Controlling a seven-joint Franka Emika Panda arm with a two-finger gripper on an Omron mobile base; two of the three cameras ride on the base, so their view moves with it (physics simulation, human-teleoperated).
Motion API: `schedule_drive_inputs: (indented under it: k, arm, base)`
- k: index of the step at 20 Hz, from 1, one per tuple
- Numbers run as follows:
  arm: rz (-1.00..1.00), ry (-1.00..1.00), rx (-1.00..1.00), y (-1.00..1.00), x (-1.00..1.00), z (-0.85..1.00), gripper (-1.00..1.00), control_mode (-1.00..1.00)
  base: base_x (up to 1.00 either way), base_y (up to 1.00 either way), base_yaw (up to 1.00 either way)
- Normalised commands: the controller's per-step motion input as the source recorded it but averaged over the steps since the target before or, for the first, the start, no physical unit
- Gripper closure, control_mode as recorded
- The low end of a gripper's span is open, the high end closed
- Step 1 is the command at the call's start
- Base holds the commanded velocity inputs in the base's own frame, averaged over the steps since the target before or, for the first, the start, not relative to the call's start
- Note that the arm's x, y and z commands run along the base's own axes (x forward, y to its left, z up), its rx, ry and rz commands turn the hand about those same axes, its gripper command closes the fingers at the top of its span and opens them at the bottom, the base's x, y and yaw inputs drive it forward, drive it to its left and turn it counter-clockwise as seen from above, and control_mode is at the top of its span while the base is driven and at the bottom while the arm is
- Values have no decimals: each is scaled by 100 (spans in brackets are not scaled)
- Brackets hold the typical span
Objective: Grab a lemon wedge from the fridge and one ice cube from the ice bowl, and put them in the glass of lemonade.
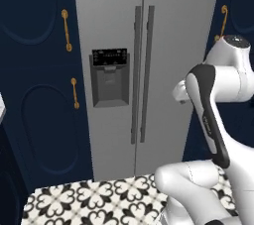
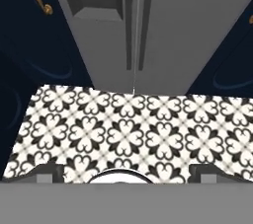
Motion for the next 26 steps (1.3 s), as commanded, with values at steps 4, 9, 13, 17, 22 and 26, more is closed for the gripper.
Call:
schedule_drive_inputs:
  k: [4,9,13,17,22,26]
  arm:
    - [-7,-30,0,0,48,83,-100,-100]
    - [-2,7,-1,8,86,-8,-100,-100]
    - [5,0,0,7,85,0,-100,-100]
    - [0,0,0,4,100,-16,-100,-100]
    - [0,-2,0,0,74,-45,-100,-100]
    - [0,-5,0,0,61,-44,-100,-100]
  base:
    - [0,0,0]
    - [0,0,0]
    - [0,0,0]
    - [0,0,0]
    - [0,0,0]
    - [0,0,0]
